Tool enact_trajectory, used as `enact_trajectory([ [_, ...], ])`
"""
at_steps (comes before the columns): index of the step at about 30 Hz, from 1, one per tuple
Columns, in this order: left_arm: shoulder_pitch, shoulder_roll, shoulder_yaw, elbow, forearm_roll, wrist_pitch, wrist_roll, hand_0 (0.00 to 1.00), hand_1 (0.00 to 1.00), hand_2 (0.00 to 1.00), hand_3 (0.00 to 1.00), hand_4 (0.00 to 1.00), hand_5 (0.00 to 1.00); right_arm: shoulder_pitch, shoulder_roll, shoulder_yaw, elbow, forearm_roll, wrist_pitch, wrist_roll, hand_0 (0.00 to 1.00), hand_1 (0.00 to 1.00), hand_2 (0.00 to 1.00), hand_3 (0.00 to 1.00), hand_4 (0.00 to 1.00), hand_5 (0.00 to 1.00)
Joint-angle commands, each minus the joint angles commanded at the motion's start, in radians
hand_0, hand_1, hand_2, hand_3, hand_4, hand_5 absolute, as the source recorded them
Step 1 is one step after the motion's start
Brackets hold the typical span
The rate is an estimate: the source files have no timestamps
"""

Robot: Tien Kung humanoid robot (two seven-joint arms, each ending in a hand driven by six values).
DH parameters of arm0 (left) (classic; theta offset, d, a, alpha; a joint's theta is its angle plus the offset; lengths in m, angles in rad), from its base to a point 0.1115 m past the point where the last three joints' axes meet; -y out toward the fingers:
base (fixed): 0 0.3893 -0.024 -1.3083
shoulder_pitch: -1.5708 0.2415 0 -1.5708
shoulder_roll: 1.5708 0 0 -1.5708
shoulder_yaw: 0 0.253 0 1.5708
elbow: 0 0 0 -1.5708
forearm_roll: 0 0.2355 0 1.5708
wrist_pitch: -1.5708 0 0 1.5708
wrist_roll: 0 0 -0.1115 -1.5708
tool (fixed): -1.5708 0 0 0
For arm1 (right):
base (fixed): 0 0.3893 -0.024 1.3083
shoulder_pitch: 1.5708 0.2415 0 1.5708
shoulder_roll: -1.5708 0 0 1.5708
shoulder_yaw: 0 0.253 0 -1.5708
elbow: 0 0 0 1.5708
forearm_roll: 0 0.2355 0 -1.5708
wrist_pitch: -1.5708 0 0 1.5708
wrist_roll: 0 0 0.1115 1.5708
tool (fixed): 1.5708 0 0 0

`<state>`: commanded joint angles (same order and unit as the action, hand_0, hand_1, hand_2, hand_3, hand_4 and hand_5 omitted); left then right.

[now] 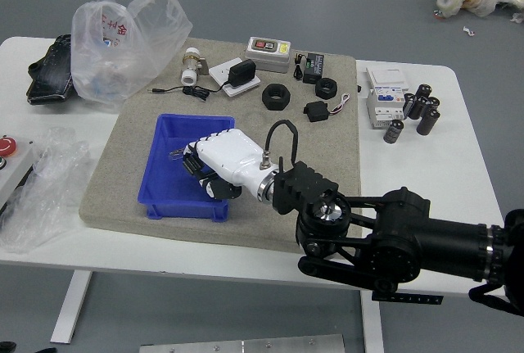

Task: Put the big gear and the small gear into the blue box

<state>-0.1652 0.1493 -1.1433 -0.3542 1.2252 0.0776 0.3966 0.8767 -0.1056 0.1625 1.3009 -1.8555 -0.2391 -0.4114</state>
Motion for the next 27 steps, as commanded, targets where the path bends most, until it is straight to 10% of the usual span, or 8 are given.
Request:
enact_trajectory([
  [27, -0.001, -0.001, -0.002, 0.001, -0.001, -0.005, -0.013, 0.625, 0.606, 0.571, 0.681, 0.717, 0.549, 0.01, -0.055, 0.012, 0.048, -0.026, 0.05, -0.008, 0.689, 0.757, 0.792, 0.614, 0.365, 0.046],
])
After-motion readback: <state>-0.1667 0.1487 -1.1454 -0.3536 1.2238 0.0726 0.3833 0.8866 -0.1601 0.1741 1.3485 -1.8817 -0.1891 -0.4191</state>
